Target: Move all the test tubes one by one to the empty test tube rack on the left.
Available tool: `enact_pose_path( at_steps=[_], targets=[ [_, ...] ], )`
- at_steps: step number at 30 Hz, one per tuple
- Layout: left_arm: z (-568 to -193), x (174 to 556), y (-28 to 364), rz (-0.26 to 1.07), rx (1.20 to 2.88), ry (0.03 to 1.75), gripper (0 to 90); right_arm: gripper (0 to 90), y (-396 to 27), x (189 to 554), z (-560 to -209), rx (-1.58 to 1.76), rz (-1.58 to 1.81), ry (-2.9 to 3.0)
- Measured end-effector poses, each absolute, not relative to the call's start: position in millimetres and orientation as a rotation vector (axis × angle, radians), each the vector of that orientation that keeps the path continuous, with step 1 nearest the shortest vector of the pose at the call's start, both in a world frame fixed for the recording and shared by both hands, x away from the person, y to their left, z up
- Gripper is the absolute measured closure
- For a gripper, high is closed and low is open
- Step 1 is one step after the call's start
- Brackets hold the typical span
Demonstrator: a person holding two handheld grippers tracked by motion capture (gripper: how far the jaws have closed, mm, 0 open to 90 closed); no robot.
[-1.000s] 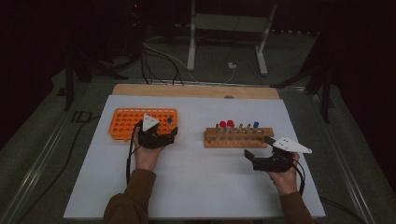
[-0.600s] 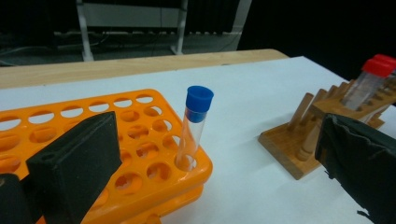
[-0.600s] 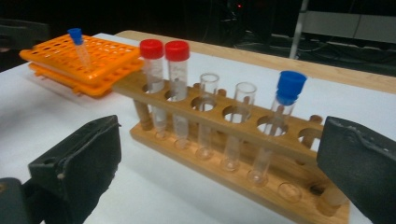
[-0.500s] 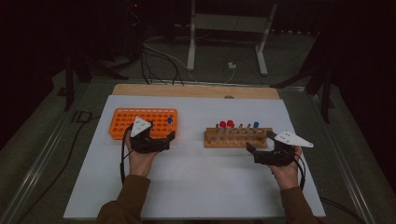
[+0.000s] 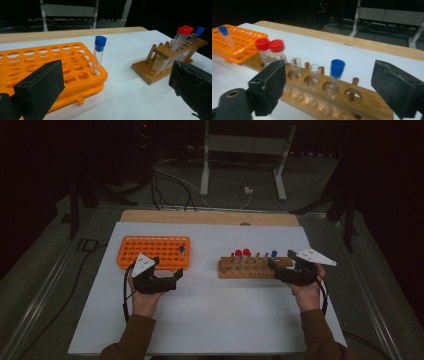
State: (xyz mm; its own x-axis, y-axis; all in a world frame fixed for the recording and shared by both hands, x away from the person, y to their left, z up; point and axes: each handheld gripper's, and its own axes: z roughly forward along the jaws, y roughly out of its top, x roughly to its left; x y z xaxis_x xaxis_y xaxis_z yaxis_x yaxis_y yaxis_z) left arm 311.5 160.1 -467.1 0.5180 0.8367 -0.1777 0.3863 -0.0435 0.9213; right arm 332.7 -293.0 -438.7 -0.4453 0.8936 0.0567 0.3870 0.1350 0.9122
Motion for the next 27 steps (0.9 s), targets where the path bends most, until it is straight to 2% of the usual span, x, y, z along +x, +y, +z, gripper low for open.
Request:
enact_pose_path(
  at_steps=[4,6,7,8,13,27],
  targets=[
    [-467,309,161,0.523,1.654,1.055,0.4,24.8,-293,341,-441,1.247,1.267,1.913],
    [-467,308,160,0.527,1.653,1.056,0.4,36.8,-293,344,-443,1.253,1.243,1.916],
    [-467,308,160,0.526,1.653,1.055,0.4,45.5,-291,346,-446,1.25,1.235,1.93],
    [-467,308,159,0.53,1.658,1.052,0.4,45.5,-291,346,-446,1.25,1.235,1.93],
    [-468,307,155,0.538,1.673,1.041,0.5,65.2,-290,354,-452,1.273,1.224,1.923],
    [-468,307,152,0.544,1.69,1.033,0.5,75.1,-282,360,-465,1.3,1.185,1.962]
  ],
)
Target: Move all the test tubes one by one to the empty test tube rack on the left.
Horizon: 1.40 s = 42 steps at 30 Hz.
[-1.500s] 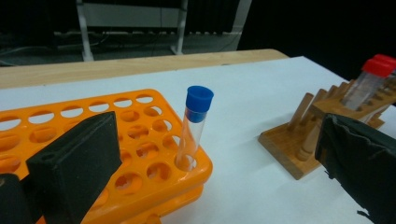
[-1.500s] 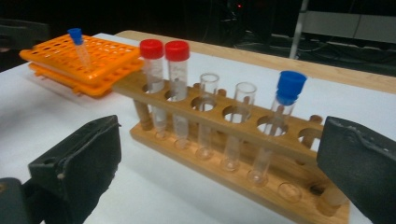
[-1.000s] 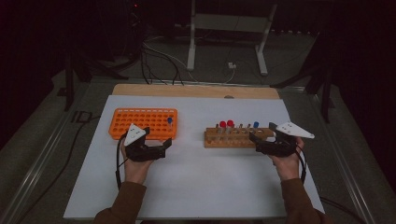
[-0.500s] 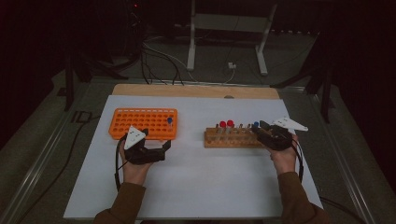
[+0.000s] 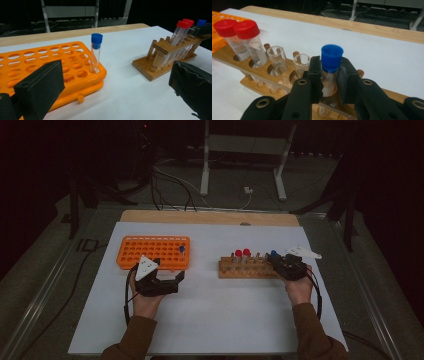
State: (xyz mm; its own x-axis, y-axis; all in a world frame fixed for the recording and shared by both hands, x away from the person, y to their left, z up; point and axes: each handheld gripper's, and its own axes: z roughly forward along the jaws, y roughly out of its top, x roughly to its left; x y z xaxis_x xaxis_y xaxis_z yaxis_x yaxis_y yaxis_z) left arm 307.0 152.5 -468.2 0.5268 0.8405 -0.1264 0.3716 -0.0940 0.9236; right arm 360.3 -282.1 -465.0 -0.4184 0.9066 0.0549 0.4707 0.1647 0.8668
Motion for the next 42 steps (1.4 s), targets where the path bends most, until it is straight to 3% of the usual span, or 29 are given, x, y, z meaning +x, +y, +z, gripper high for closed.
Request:
enact_pose_path(
  at_steps=[42],
  targets=[
    [-472,308,147,0.542,1.716,1.032,0.4,76.5,-289,349,-431,1.255,1.263,1.88]
  ],
)
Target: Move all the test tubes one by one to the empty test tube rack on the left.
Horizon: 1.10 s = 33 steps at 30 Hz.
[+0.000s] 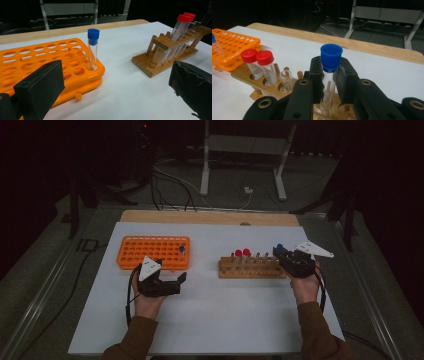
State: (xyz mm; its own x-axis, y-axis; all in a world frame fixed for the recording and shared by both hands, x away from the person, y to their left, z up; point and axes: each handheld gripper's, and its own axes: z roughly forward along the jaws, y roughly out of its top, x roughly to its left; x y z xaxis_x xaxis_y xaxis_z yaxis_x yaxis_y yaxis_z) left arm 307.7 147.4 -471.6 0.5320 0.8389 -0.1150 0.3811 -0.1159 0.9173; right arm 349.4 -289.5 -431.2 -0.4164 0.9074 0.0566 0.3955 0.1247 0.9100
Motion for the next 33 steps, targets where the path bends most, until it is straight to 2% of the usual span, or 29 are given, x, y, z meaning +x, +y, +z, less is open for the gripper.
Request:
enact_pose_path(
  at_steps=[19,33],
  targets=[
    [-471,307,145,0.538,1.724,1.023,0.5,76.6,-287,336,-405,1.172,1.31,1.867],
    [-465,305,134,0.531,1.721,1.005,0.5,76.5,-274,326,-411,1.142,1.357,1.93]
  ],
)
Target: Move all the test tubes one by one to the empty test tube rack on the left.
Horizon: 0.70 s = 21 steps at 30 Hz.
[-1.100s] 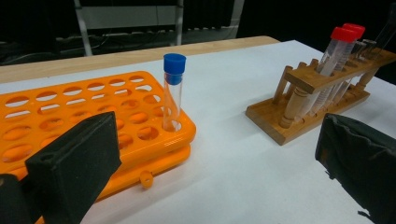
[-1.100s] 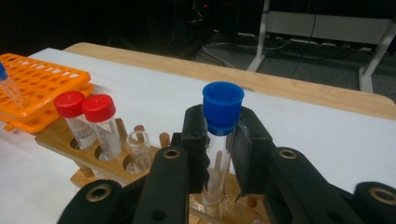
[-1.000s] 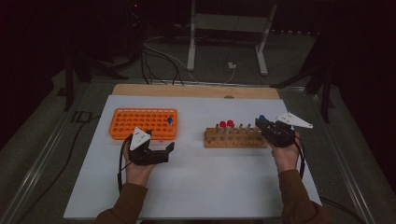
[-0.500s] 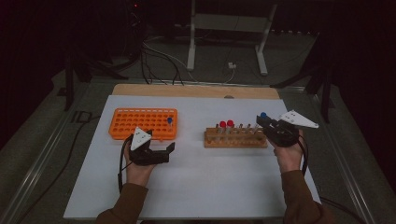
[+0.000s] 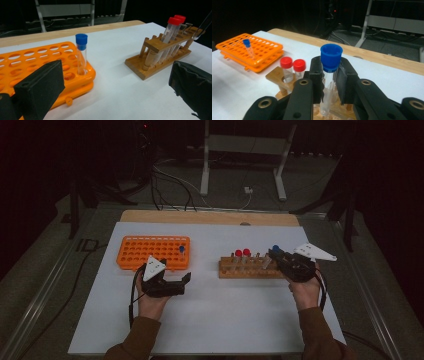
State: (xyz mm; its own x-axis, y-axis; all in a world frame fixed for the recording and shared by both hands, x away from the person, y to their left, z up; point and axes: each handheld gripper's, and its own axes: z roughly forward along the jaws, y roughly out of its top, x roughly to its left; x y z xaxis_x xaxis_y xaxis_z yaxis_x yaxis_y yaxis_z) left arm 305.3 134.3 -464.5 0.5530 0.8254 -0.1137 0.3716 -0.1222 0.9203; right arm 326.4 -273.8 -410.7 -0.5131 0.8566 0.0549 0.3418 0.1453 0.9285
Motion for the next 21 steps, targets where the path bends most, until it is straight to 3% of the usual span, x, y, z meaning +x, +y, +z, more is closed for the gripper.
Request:
enact_pose_path(
  at_steps=[21],
  targets=[
    [-458,309,106,0.513,1.773,0.92,0.6,76.4,-227,323,-423,1.069,1.393,2.054]
  ],
)
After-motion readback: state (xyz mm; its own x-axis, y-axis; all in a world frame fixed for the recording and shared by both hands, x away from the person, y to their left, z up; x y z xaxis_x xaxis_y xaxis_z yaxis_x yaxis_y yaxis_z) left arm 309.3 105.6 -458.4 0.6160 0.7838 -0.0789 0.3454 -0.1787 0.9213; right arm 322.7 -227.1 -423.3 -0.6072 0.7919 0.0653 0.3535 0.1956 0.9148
